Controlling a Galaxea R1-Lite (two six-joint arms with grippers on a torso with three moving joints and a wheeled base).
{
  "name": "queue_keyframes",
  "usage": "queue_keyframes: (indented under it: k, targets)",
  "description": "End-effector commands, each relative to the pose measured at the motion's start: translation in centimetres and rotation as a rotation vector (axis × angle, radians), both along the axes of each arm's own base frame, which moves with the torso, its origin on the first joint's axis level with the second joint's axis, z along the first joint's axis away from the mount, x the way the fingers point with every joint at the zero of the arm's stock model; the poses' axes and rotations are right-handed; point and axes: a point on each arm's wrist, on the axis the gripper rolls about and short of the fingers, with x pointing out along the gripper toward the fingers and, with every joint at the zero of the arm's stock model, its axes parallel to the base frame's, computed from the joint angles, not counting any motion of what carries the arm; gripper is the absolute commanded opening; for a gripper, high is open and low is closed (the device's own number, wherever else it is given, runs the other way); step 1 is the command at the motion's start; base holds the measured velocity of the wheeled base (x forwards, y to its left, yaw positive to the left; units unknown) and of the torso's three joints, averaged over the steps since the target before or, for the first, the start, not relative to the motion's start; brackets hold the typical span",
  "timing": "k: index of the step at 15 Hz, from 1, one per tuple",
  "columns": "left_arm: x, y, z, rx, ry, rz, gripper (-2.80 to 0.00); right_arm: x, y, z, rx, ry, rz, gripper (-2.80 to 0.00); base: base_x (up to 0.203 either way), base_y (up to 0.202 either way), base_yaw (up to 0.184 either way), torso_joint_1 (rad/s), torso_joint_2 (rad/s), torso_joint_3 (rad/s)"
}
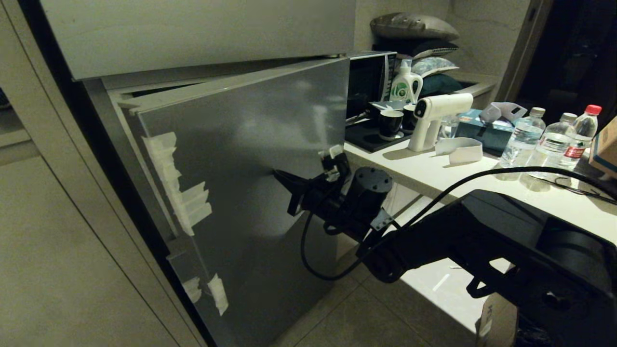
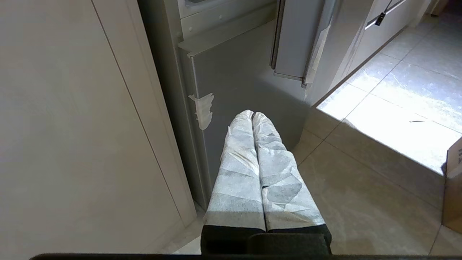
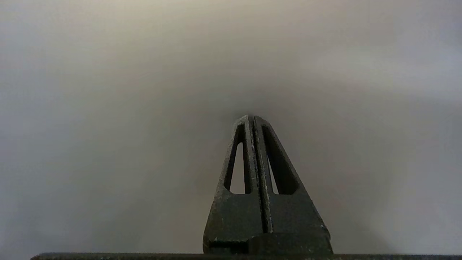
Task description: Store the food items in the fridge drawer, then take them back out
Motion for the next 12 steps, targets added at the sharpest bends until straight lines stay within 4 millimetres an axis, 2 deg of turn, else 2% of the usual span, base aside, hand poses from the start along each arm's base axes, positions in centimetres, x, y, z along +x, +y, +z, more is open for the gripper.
queue_keyframes:
  k: [1, 6, 7, 9, 12]
  targets:
    - [0.0, 0.0, 0.0, 0.000, 0.001, 0.002, -2.80, 0.1, 0.8, -0.6, -0.001, -0.009, 0.034, -2.80, 0.000, 0.000, 0.000, 0.000, 0.00, 0.000]
    - [0.0, 0.0, 0.0, 0.000, 0.001, 0.001, -2.80, 2.2, 3.0, -0.4, 0.049, -0.120, 0.115, -2.80, 0.000, 0.000, 0.000, 0.000, 0.00, 0.000]
    - [0.0, 0.0, 0.0, 0.000, 0.001, 0.000, -2.80, 2.6, 3.5, -0.6, 0.055, -0.132, 0.119, -2.80, 0.000, 0.000, 0.000, 0.000, 0.00, 0.000]
    - [0.0, 0.0, 0.0, 0.000, 0.001, 0.000, -2.80, 3.5, 4.2, -2.3, 0.040, -0.125, 0.120, -2.80, 0.000, 0.000, 0.000, 0.000, 0.00, 0.000]
    - [0.0, 0.0, 0.0, 0.000, 0.001, 0.000, -2.80, 3.8, 4.1, -2.6, 0.029, -0.107, 0.103, -2.80, 0.000, 0.000, 0.000, 0.000, 0.00, 0.000]
